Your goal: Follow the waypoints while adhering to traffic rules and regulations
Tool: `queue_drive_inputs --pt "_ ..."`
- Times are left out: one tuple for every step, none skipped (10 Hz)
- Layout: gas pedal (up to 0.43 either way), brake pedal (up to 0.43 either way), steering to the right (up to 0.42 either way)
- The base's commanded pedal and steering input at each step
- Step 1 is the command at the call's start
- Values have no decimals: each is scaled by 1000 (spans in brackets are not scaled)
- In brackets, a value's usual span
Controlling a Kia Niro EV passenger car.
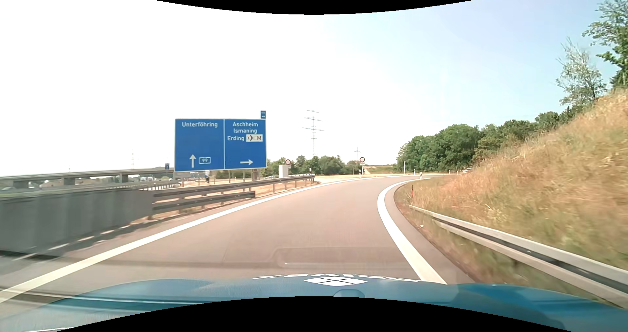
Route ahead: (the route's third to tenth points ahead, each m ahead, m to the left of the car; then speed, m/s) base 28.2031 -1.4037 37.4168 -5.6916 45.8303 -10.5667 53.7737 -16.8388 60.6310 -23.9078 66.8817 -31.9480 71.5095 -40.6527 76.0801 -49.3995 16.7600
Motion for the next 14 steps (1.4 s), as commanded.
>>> queue_drive_inputs --pt "0 0 64" --pt "0 0 64" --pt "0 0 64" --pt "0 0 64" --pt "0 0 65" --pt "0 0 67" --pt "67 0 67" --pt "98 0 67" --pt "98 0 67" --pt "98 0 68" --pt "98 0 68" --pt "98 0 69" --pt "98 0 69" --pt "87 0 69"
